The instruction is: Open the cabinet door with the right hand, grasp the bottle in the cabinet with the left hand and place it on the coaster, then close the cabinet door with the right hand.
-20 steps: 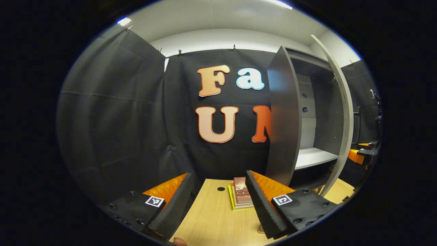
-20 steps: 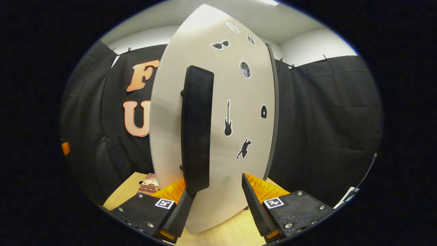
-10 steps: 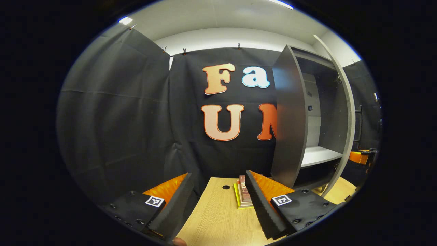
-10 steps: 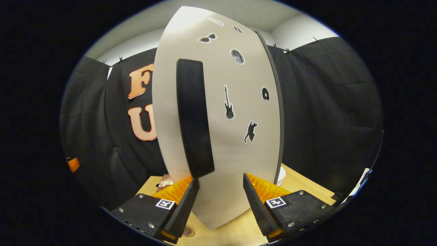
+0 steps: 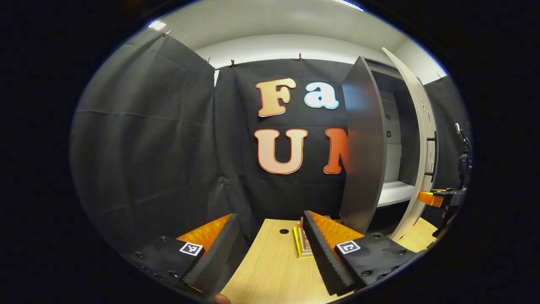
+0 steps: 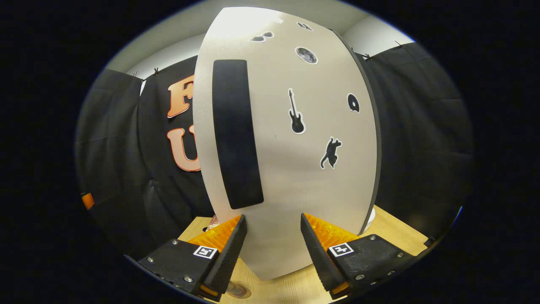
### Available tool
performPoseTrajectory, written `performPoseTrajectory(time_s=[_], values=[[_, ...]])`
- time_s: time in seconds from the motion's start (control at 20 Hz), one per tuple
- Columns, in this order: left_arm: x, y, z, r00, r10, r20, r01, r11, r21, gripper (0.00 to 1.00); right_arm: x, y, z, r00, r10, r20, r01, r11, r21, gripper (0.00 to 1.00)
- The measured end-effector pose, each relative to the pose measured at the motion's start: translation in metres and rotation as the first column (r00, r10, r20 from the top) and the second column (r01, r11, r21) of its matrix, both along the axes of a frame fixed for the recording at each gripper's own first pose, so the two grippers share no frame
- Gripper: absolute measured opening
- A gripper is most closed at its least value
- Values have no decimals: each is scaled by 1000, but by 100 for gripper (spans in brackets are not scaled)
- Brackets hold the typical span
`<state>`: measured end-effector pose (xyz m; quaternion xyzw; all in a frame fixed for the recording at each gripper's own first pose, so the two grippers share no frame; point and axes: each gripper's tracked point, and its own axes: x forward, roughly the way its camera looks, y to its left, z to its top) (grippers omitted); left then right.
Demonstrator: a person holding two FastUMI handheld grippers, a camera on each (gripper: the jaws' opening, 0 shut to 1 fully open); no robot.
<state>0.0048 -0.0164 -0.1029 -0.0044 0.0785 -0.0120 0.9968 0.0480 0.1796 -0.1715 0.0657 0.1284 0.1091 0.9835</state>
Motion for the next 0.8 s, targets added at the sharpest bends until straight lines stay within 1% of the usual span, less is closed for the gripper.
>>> performPoseTrajectory(time_s=[0.65, 0.8], values=[[-8, 39, -1, 996, 88, -6, -88, 996, 11, 98, 30, 15, -5, 999, 34, 32, -32, 998, -53, 81], [-8, 43, -1, 995, 102, -2, -102, 995, 19, 98, 32, 20, -5, 999, 34, 19, -33, 998, -44, 80]])
